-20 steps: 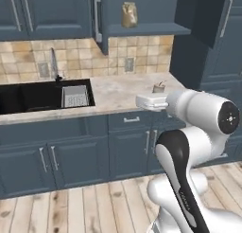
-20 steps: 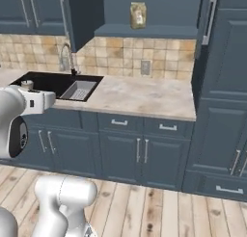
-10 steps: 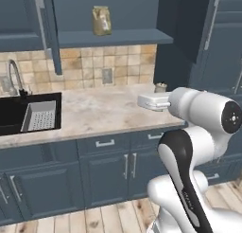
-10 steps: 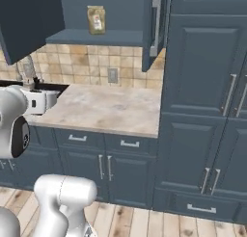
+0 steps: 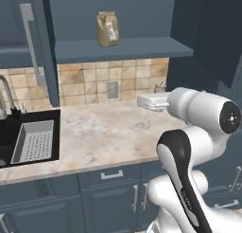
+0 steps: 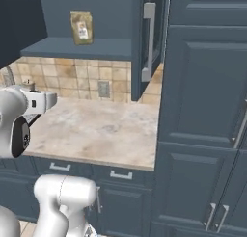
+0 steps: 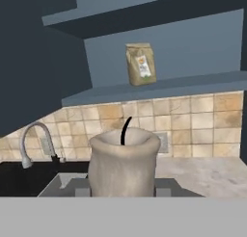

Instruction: Pick the candle and candle from the dining table and place them in the open cabinet. Close the cabinet after placing the objects.

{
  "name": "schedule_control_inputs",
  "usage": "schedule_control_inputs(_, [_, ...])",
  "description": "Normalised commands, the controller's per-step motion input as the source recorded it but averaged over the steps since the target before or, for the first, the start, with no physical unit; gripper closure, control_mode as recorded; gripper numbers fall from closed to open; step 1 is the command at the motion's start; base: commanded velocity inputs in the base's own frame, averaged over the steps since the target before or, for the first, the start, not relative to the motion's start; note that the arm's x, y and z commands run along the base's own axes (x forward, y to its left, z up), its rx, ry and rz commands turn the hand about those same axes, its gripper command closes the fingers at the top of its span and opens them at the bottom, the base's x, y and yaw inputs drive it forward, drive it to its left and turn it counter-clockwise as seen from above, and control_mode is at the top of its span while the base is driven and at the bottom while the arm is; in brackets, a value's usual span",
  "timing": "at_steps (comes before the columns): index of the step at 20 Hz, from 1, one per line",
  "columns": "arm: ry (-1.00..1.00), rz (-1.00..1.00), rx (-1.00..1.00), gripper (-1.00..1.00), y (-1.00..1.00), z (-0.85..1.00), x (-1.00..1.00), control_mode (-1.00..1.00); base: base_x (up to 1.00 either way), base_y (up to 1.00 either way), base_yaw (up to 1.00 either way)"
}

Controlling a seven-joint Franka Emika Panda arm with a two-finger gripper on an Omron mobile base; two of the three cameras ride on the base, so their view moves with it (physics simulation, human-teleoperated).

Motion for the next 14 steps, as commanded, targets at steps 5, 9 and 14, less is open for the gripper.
schedule_control_inputs(5, [0.0,0.0,0.0,1.0,0.0,0.0,0.0,1.0,0.52,-0.21,0.0])
schedule_control_inputs(9, [0.0,0.0,0.0,1.0,0.0,0.0,0.0,1.0,0.5,-0.24,-0.01])
schedule_control_inputs(14, [0.0,0.0,0.0,1.0,0.0,0.0,0.0,1.0,0.42,-0.39,-0.07])
